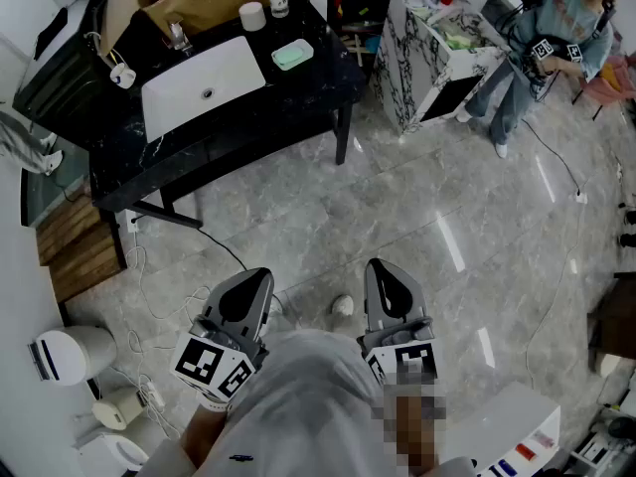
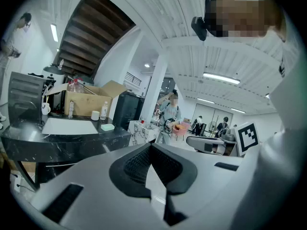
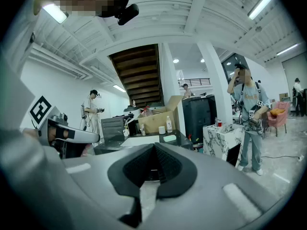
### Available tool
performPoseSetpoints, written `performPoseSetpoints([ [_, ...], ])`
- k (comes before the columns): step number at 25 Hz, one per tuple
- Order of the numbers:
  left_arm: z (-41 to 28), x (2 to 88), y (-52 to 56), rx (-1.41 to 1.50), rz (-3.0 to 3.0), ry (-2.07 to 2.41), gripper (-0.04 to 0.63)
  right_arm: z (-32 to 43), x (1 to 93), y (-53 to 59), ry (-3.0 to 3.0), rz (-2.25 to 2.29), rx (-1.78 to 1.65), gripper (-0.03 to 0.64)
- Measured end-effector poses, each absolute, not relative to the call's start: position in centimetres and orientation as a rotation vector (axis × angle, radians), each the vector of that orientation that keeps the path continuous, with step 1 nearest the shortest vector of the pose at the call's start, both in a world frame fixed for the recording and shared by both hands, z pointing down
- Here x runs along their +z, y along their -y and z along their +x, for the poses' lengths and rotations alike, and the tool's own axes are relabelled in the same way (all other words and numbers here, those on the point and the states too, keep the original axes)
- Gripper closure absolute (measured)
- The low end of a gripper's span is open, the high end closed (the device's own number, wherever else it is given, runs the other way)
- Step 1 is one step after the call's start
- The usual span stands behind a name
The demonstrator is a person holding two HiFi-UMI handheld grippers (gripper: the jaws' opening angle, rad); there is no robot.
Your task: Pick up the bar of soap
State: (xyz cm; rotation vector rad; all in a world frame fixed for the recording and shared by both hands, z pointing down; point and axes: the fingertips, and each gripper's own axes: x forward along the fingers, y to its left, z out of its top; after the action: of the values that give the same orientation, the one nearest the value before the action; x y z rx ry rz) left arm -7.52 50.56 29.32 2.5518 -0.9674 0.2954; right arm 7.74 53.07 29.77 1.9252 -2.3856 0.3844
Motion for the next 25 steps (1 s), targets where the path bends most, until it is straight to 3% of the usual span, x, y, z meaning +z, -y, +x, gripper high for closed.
performPoseSetpoints([
  [8,-15.6,30.5,-49.7,0.287,2.538,0.951,0.589,-1.6,30.2,-51.8,2.381,1.888,0.373,0.617],
  [25,-20.2,30.4,-52.2,0.262,2.539,0.912,0.589,-7.0,30.0,-54.1,2.389,1.958,0.431,0.612],
])
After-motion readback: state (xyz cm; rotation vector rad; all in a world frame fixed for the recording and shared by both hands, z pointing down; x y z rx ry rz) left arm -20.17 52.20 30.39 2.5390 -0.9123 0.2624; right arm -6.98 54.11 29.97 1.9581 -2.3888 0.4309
